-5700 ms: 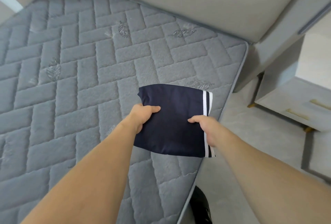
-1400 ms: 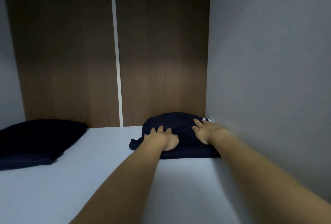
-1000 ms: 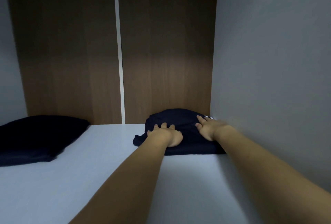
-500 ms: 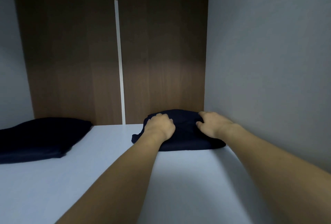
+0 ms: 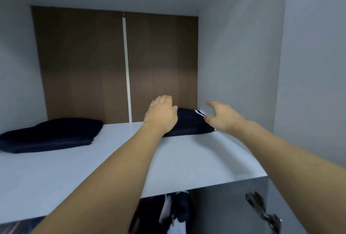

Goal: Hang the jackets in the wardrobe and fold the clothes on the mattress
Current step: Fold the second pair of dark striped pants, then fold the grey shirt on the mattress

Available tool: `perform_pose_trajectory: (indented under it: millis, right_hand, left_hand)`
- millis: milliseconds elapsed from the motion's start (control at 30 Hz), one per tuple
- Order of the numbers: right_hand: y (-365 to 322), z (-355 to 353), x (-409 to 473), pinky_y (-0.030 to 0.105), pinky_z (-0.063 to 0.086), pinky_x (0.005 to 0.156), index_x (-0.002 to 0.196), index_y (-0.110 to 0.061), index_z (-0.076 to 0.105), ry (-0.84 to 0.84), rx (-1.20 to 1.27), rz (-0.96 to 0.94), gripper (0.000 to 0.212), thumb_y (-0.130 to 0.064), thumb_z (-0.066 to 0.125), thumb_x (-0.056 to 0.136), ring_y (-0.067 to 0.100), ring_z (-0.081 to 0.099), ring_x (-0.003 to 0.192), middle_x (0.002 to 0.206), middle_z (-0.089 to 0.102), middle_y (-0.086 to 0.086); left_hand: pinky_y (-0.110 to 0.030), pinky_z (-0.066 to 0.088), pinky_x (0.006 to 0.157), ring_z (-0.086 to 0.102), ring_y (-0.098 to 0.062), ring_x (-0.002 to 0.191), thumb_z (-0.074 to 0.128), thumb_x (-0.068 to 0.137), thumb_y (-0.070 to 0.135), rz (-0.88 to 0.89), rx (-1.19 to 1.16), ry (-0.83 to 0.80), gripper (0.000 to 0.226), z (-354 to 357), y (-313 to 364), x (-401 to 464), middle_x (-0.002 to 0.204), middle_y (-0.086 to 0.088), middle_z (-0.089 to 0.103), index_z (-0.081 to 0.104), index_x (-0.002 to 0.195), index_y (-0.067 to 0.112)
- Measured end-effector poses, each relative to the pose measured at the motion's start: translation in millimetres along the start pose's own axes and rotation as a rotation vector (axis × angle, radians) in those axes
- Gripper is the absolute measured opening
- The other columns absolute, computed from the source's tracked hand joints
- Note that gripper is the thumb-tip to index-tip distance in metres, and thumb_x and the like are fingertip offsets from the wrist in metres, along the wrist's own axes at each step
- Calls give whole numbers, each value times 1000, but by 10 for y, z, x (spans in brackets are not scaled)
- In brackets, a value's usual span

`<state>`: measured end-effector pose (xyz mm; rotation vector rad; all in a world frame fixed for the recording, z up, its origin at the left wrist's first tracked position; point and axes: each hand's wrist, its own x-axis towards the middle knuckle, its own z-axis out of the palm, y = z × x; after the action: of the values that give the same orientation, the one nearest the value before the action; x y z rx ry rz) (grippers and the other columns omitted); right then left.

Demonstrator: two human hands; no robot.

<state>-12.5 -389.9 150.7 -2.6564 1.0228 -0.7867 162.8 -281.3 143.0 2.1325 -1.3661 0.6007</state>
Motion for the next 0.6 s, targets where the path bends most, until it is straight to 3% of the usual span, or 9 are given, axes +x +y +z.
perform_pose_trajectory:
  millis: [233, 433, 600]
  right_hand:
    - [-274, -323, -1105, 29, 27, 111, 153, -14, 28, 94, -71, 60, 61, -26, 49, 97, 20, 29, 144, 157, 32, 6]
    - [-556, -974, -2098, 30, 25, 113, 151, -14, 29, 251, -118, 72, 58, -29, 50, 99, 21, 30, 143, 156, 32, 6]
    - [-527, -1650, -3140, 19, 21, 107, 148, -15, 35, 506, -140, 36, 53, -28, 51, 99, 15, 33, 141, 153, 38, 2]
  left_hand:
    - [-37, 4, 123, 10, -25, 151, 31, 106, 31, 186, -41, 42, 55, -304, 196, -622, 162, -9, 20, 22, 154, 6]
    - [-40, 7, 124, 15, -26, 150, 33, 103, 35, 394, -215, 230, 58, -783, 719, -1150, 160, -11, 26, 29, 152, 4]
    - [-42, 7, 124, 17, -27, 150, 27, 100, 39, 584, -407, 410, 62, -1321, 1503, -1614, 159, -12, 28, 30, 151, 3]
